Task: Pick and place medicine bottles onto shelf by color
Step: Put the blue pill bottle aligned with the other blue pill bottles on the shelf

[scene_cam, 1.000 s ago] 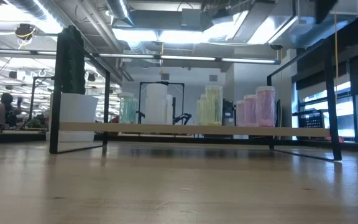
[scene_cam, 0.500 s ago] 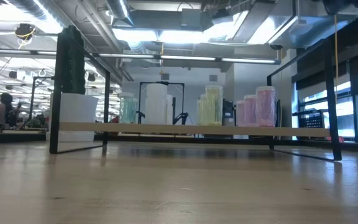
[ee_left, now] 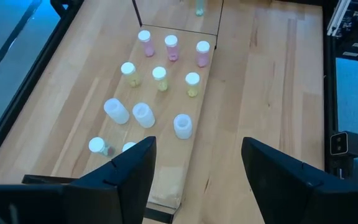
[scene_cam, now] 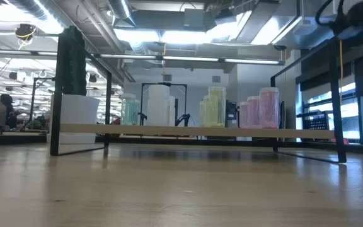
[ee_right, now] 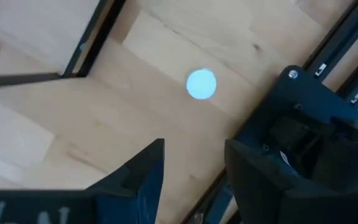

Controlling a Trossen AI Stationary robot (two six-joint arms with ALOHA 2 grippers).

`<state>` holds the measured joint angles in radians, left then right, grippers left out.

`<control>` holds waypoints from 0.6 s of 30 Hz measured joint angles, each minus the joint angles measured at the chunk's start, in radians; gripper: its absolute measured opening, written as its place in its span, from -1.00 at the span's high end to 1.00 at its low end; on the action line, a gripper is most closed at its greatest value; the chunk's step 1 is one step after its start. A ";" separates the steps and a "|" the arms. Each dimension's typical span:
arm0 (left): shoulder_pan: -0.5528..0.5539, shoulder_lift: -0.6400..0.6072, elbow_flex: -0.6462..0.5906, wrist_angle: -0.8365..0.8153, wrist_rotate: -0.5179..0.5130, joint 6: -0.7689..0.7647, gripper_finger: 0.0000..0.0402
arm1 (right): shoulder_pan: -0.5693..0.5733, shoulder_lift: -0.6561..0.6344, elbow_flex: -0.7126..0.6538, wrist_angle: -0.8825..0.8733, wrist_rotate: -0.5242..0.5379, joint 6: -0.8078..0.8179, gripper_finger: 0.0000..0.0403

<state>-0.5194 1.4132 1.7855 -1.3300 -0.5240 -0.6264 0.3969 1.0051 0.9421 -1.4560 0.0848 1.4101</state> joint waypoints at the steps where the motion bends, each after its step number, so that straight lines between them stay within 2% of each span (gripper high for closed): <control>1: 0.000 0.000 0.000 0.000 -0.001 0.000 -0.15 | -0.011 0.000 -0.013 0.009 0.000 0.000 0.16; 10: 0.000 0.000 0.000 0.000 -0.015 -0.001 -0.15 | -0.092 0.001 -0.066 0.044 -0.002 -0.007 0.16; 18: 0.000 0.000 0.000 0.000 -0.015 0.000 -0.15 | -0.160 0.000 -0.066 0.075 -0.034 -0.156 0.15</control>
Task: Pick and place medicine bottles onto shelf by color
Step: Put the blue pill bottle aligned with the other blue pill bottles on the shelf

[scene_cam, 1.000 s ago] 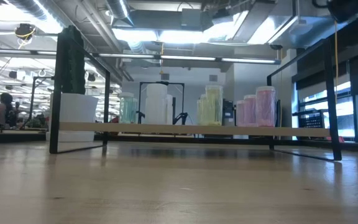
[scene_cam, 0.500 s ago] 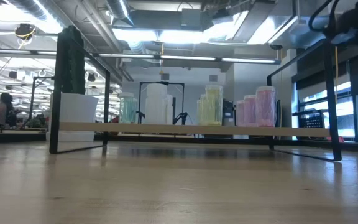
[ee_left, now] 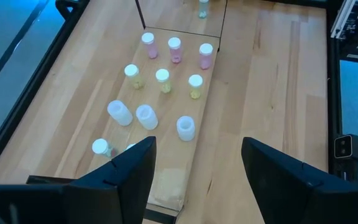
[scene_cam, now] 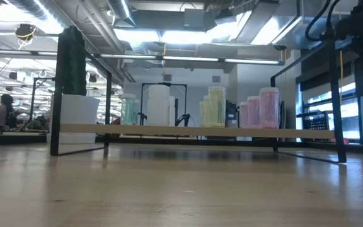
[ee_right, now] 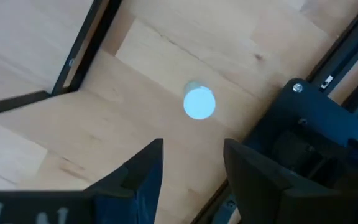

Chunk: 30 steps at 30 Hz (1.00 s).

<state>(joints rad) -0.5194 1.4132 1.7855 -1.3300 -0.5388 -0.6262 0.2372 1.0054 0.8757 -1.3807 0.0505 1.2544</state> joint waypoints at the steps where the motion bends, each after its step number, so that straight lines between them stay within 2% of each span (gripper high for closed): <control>1: 0.000 0.000 0.000 0.000 0.000 0.000 -0.15 | -0.011 0.000 0.000 0.001 0.000 -0.003 0.15; 9: 0.000 0.000 0.000 0.000 0.000 0.000 -0.15 | -0.073 0.001 0.000 0.001 -0.019 -0.056 0.16; 15: 0.000 0.000 0.000 0.000 0.000 0.000 -0.15 | -0.081 0.001 0.000 0.001 -0.019 -0.087 0.30; 19: 0.000 0.000 0.000 -0.001 0.000 0.000 -0.15 | -0.081 0.001 0.000 0.001 -0.020 -0.089 0.31; 26: 0.000 0.000 0.000 -0.001 0.001 0.001 -0.15 | -0.081 0.001 -0.007 0.004 -0.045 -0.090 0.09; 30: 0.000 0.000 0.000 -0.001 0.003 0.001 -0.15 | -0.087 0.001 -0.070 0.034 -0.045 -0.139 -0.10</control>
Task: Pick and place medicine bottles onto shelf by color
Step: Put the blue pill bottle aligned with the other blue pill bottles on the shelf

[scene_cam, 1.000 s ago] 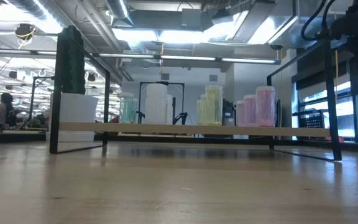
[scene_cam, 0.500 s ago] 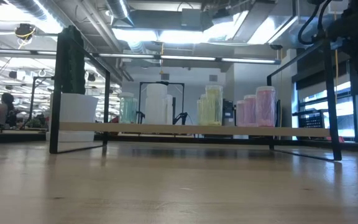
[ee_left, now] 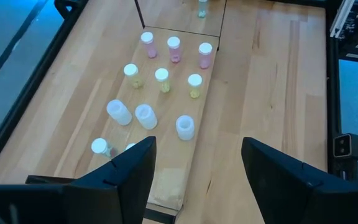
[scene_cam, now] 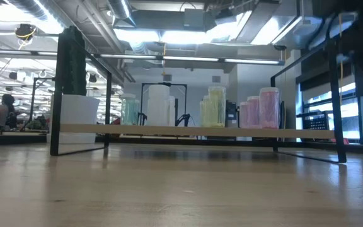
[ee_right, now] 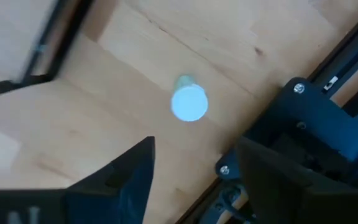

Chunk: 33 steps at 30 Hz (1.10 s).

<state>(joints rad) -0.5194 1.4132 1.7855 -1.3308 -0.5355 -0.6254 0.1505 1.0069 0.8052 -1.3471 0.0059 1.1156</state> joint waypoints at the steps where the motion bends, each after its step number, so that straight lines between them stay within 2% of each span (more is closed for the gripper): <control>1: 0.000 0.000 0.000 0.000 0.006 0.000 -0.15 | 0.000 0.000 -0.023 0.015 0.000 0.000 -0.14; 3: 0.000 0.000 0.000 0.000 0.018 0.000 -0.15 | 0.000 0.001 -0.061 0.040 -0.003 -0.004 -0.19; 8: 0.000 0.000 0.000 0.000 0.026 0.000 -0.15 | -0.011 0.005 -0.054 0.098 -0.008 -0.054 -0.22; 19: 0.000 0.000 0.000 0.001 0.025 -0.001 -0.15 | -0.076 0.006 -0.076 0.124 0.000 -0.021 -0.22; 23: 0.000 0.000 0.000 0.001 0.025 -0.001 -0.15 | -0.079 0.017 -0.118 0.192 -0.004 -0.002 -0.22; 33: 0.000 0.000 0.000 0.001 0.025 0.000 -0.15 | -0.079 0.076 -0.139 0.202 -0.005 0.005 -0.22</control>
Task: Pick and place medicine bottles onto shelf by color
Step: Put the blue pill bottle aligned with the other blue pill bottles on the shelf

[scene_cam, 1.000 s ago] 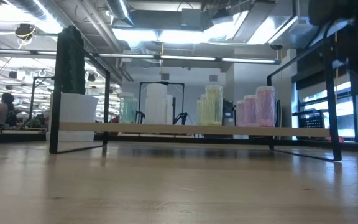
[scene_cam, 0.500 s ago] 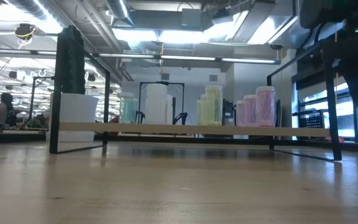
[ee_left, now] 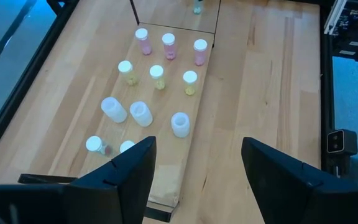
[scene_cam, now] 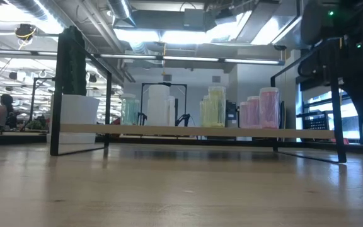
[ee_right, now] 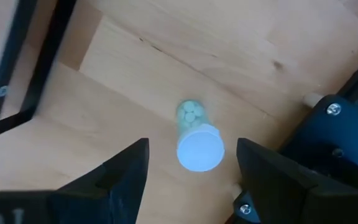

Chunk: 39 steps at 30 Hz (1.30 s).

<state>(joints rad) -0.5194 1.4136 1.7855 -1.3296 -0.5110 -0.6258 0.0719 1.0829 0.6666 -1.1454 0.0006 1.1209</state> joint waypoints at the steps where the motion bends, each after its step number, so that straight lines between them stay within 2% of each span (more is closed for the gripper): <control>1: 0.000 0.000 0.000 0.000 0.000 0.000 -0.15 | 0.000 0.010 0.000 0.000 0.002 0.000 -0.22; 17: 0.000 0.000 0.000 -0.001 0.000 0.001 -0.15 | 0.000 0.148 0.003 0.018 0.034 -0.004 -0.20; 29: 0.000 0.000 0.000 -0.001 0.000 0.001 -0.15 | 0.000 0.151 0.003 0.019 0.034 -0.003 0.13; 39: 0.000 0.000 0.000 -0.001 0.000 0.001 -0.15 | 0.000 0.151 0.002 0.019 0.032 0.050 0.25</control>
<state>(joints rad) -0.5194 1.4136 1.7855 -1.3304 -0.5110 -0.6246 0.0719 1.2343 0.6685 -1.1266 0.0331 1.1705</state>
